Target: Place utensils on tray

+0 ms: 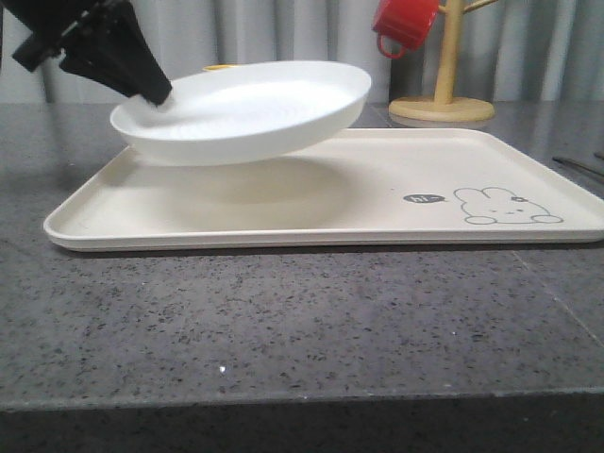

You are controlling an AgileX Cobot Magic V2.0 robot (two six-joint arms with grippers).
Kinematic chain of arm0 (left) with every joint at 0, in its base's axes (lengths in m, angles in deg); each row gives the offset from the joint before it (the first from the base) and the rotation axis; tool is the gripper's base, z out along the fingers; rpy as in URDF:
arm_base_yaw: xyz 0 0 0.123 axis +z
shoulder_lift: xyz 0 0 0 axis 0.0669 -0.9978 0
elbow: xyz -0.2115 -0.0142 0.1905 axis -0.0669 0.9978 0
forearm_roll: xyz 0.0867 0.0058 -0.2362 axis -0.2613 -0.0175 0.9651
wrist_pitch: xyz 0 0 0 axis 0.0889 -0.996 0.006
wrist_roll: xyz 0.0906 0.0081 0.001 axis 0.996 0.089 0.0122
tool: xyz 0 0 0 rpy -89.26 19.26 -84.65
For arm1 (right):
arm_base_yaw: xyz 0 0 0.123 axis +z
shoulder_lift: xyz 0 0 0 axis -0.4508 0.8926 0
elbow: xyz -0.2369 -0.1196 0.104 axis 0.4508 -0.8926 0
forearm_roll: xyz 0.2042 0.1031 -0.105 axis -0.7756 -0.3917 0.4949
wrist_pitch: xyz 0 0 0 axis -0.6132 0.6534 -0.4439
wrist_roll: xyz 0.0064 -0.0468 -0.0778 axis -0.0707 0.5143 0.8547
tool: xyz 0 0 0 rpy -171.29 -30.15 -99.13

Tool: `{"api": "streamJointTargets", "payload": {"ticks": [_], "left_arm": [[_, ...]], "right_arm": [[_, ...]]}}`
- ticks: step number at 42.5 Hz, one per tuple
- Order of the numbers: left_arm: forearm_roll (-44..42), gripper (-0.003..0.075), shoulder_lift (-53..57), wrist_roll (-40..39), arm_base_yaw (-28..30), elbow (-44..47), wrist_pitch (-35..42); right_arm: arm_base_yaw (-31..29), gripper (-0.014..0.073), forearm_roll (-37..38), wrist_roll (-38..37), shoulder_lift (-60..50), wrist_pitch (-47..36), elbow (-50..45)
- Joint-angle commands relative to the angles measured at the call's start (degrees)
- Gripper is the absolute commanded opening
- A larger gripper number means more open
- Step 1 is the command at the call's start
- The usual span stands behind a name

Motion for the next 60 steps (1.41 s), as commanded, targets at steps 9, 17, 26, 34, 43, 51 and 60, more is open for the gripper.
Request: {"api": "streamJointTargets", "payload": {"ticks": [9,17,26,34,43,51,60], "left_arm": [[0.1,-0.0013,-1.4,0.0,-0.5,-1.9,1.4],[-3.8,0.0219,-1.5,0.0,-0.5,-1.9,2.4],[-4.1,0.0438,0.2,0.0,-0.5,-2.7,1.0],[-4.6,0.0437,6.3,0.0,-2.1,-4.1,1.0],[-14.8,0.0431,14.5,-4.4,-10.8,-4.1,-1.0],[-32.4,0.0391,22.8,-15.1,-22.1,-2.6,-2.3],[-42.1,0.0390,34.0,-26.5,-30.7,6.3,0.8]], "right_arm": [[0.1,0.0396,0.3,0.0,0.5,-4.0,1.6],[0.1,0.0396,0.3,0.0,0.5,-4.0,1.6],[0.1,0.0396,0.3,0.0,0.5,-4.0,1.6],[0.1,0.0396,0.3,0.0,0.5,-4.0,1.6],[0.1,0.0396,0.3,0.0,0.5,-4.0,1.6],[0.1,0.0396,0.3,0.0,0.5,-4.0,1.6],[0.1,0.0396,0.3,0.0,0.5,-4.0,1.6]]}}
